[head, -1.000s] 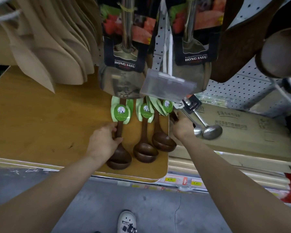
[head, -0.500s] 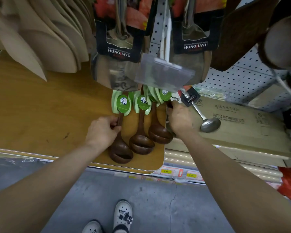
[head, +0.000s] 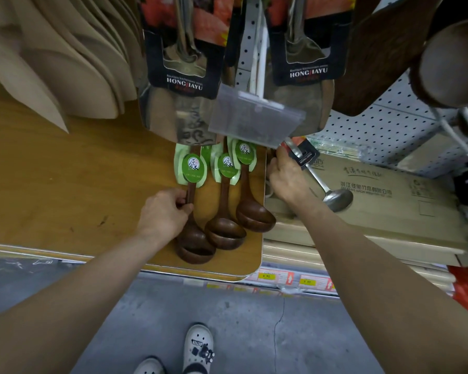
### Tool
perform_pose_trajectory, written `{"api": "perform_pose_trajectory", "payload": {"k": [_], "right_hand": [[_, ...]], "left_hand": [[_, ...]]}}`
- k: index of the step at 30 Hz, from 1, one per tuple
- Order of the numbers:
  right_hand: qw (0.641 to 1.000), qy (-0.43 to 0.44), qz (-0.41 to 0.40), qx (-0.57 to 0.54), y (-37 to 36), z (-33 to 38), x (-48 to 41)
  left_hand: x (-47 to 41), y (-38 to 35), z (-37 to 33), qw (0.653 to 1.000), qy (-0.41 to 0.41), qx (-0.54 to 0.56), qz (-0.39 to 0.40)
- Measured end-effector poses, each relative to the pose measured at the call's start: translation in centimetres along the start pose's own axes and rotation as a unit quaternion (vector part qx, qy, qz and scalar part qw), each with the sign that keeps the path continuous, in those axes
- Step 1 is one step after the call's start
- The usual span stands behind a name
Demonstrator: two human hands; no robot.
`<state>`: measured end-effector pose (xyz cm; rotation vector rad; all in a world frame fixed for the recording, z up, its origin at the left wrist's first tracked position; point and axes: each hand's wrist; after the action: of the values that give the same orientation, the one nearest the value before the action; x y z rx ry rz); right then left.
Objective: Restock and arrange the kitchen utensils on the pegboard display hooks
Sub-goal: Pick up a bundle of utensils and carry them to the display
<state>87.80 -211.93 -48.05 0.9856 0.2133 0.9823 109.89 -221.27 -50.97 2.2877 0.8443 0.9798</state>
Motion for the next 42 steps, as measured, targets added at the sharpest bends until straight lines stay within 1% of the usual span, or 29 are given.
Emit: {"api": "perform_pose_trajectory", "payload": {"k": [4, 6, 12, 21, 27, 29, 33, 36, 38, 40, 42], "right_hand": [[1.0, 0.005, 0.024, 0.002, 0.2, -0.5, 0.4], [0.999, -0.003, 0.048, 0.024, 0.2, -0.8, 0.7], [0.995, -0.029, 0.081, 0.043, -0.6, -0.8, 0.6], [0.993, -0.06, 0.091, -0.044, -0.5, -0.8, 0.4], [0.986, -0.059, 0.094, -0.125, 0.0, 0.7, 0.0], [0.987, -0.055, 0.1, -0.117, 0.2, 1.2, -0.4], [0.979, -0.093, 0.171, -0.06, 0.3, 1.3, 0.1], [0.974, -0.121, 0.192, -0.005, 0.3, 1.1, 0.4], [0.973, -0.127, 0.193, -0.01, 0.4, 1.3, 0.6], [0.972, -0.127, 0.196, -0.025, 0.3, 1.4, 0.9], [0.97, -0.122, 0.2, -0.066, 0.0, 1.7, 1.3]], "left_hand": [[0.1, 0.0, 0.0, 1.0, 0.001, 0.001, 0.002], [0.1, 0.0, 0.0, 1.0, 0.002, 0.003, -0.001], [0.1, -0.2, -0.2, 1.0, 0.007, 0.003, -0.006], [-0.1, -0.3, -0.3, 1.0, 0.009, 0.014, -0.014], [0.1, -0.1, -0.7, 1.0, 0.022, 0.015, -0.011], [0.1, 0.0, -0.9, 1.0, 0.025, 0.012, -0.01], [0.2, 0.0, -1.6, 0.999, 0.035, 0.014, 0.036], [0.2, -0.2, -2.3, 0.996, 0.039, 0.016, 0.077], [0.0, -0.3, -2.5, 0.995, 0.043, 0.031, 0.088], [-0.3, -0.5, -2.4, 0.991, 0.044, 0.08, 0.097], [-0.5, -0.7, -2.3, 0.983, 0.043, 0.137, 0.115]]}}
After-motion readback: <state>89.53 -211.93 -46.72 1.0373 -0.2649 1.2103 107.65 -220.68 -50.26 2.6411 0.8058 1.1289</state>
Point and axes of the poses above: each hand's wrist, its own x-axis away from the middle knuckle, its own y-axis out of the back of the hand, z = x × y, and after that the axes turned 10 degrees about z, right-handed
